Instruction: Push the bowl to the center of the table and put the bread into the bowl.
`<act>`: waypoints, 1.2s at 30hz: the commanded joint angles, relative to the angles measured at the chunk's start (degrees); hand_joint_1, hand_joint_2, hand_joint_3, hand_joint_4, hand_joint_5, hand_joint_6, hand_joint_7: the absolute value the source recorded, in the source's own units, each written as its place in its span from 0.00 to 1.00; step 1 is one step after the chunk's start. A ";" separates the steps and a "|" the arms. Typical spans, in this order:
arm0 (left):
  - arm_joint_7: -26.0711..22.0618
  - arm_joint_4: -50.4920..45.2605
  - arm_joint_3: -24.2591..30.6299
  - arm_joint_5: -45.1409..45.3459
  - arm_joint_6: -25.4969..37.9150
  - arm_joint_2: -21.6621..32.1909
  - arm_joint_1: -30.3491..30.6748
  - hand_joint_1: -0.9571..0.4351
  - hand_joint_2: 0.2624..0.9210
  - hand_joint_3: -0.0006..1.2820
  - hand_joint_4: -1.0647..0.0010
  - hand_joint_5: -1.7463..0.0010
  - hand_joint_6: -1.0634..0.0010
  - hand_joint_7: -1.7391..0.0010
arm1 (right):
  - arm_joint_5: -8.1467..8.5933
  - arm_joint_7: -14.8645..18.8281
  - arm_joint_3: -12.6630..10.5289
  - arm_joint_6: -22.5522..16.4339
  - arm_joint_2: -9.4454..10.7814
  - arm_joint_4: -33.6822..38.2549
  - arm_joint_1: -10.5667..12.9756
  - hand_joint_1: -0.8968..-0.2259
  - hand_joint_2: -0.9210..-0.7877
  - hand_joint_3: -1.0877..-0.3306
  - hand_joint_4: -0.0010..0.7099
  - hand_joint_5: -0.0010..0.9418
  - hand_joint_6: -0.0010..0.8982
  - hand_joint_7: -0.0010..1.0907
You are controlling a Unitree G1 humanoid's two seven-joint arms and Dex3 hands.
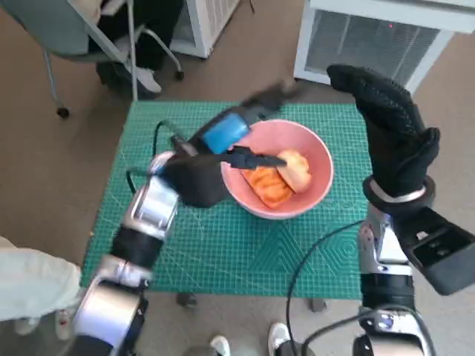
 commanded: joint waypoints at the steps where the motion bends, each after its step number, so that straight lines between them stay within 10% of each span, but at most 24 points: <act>1: 2.44 -5.90 3.15 -5.67 -1.18 -3.42 4.77 0.33 1.00 0.21 0.84 0.97 0.71 0.96 | -1.23 -1.46 0.32 1.09 0.24 -0.70 0.61 0.52 0.00 0.37 0.33 0.10 0.00 0.59; 23: -1.05 -17.09 6.61 -14.83 -2.40 -2.89 9.54 0.26 1.00 0.28 0.78 0.99 0.71 0.94 | -4.04 -4.76 2.02 0.27 1.01 -0.93 -1.85 0.52 0.00 0.42 0.34 0.10 0.00 0.62; 36: -0.49 -16.80 7.22 -13.48 -5.97 -2.87 9.16 0.26 1.00 0.27 0.79 0.99 0.70 0.94 | -2.87 -3.73 1.99 1.22 0.29 -1.01 -2.77 0.50 0.00 0.42 0.35 0.09 0.00 0.64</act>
